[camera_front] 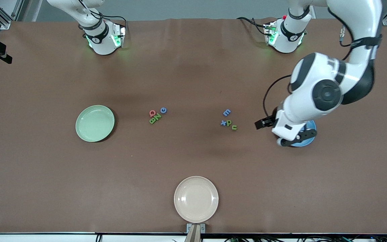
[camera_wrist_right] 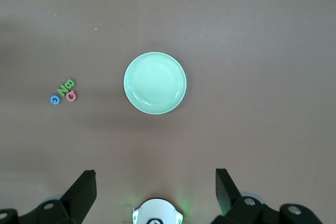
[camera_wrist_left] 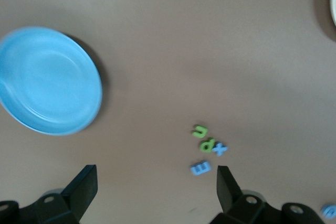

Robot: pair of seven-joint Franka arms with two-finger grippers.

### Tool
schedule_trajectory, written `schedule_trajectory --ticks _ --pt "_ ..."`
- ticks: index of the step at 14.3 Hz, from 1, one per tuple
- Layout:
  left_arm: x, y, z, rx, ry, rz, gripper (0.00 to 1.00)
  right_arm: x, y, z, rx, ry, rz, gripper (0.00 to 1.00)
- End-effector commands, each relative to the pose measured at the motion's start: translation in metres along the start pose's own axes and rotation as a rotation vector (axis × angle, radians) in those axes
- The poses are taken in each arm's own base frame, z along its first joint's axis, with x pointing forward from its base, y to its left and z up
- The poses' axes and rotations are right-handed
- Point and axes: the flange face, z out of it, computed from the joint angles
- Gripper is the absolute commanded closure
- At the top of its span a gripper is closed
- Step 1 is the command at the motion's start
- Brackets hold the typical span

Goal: Sort upper and lower case letters into plates
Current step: 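Reach the left gripper down to the green lowercase letter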

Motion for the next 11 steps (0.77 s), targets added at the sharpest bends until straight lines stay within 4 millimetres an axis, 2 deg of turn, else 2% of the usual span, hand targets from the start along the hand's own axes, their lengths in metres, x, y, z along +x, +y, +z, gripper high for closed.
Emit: schedule_trajectory --ticks 1,5,9,11 --pt "-0.017 0.024 0.035 0.023 0.036 -0.1 0.0 -0.009 -0.002 -0.003 0.013 0.012 -0.011 0.0" --pt "-0.037 0.048 0.095 0.005 0.092 -0.232 0.0 -0.007 -0.001 -0.002 0.013 0.005 -0.006 0.0" --pt "-0.054 0.041 0.155 0.053 0.081 -0.214 0.0 -0.008 -0.001 -0.006 0.012 0.014 -0.001 0.0" --pt "-0.059 0.041 0.177 0.04 0.089 -0.267 0.0 -0.007 -0.002 -0.008 0.01 0.02 0.0 0.0"
